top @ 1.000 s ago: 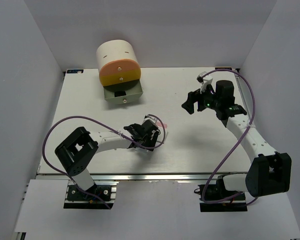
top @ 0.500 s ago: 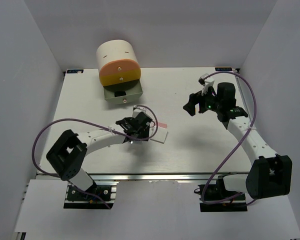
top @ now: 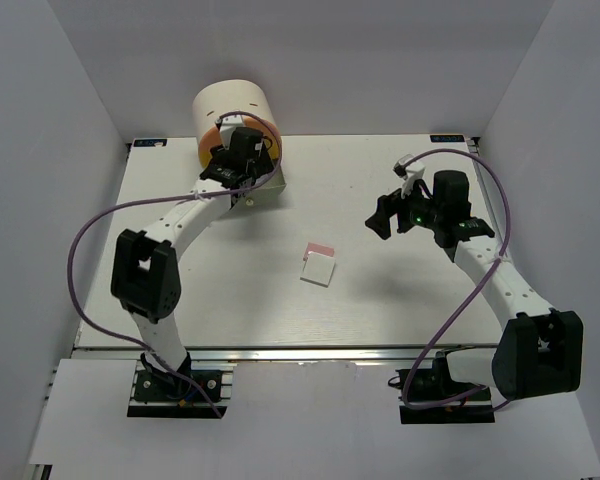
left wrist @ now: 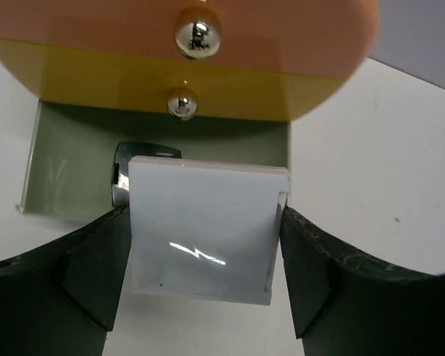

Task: Organize the makeup

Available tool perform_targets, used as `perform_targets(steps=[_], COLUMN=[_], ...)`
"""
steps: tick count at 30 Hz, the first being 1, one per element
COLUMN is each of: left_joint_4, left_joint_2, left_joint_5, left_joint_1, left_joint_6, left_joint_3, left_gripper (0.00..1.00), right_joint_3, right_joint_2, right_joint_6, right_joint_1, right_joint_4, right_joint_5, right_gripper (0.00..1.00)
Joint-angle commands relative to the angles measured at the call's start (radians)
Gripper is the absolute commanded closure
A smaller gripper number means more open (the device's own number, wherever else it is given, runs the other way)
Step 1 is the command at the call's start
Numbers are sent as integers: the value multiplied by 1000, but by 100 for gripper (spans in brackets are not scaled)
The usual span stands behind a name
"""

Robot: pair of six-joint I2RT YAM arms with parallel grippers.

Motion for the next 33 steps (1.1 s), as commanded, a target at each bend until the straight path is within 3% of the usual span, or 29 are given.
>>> perform_targets(steps=[1, 10, 19, 20, 21, 23, 24, 27, 28, 33], left_joint_4=[21, 234, 312, 311, 308, 315, 327, 331, 331, 331], left_joint_2=[86, 100, 103, 108, 119, 120, 114, 102, 97, 87], left_joint_5=[-19, -88, -122, -136, -143, -151, -150, -148, -148, -142], left_joint_1=[28, 68, 69, 69, 69, 72, 72, 72, 74, 75], left_joint_6=[34, 113, 134, 134, 136, 134, 136, 136, 136, 136], left_joint_3=[65, 4, -59, -61, -65, -75, -88, -102, -104, -108], left_gripper=[100, 99, 90, 85, 69, 56, 40, 25, 16, 4], right_joint_3=[-9, -54, -77, -80, -86, -95, -100, -101, -83, 18], right_joint_2=[-32, -58, -47, -47, -43, -40, -36, -15, -1, 117], right_joint_6=[-47, -127, -214, -227, -247, -268, -264, -181, -155, 55], right_joint_1=[2, 12, 62, 83, 109, 188, 206, 265, 290, 357], right_joint_4=[21, 4, -33, -35, -39, -36, -33, -1, 1, -60], right_joint_5=[-48, -81, -86, -63, -4, 56, 84, 165, 188, 293], right_gripper=[11, 11, 11, 11, 11, 11, 11, 10, 11, 11])
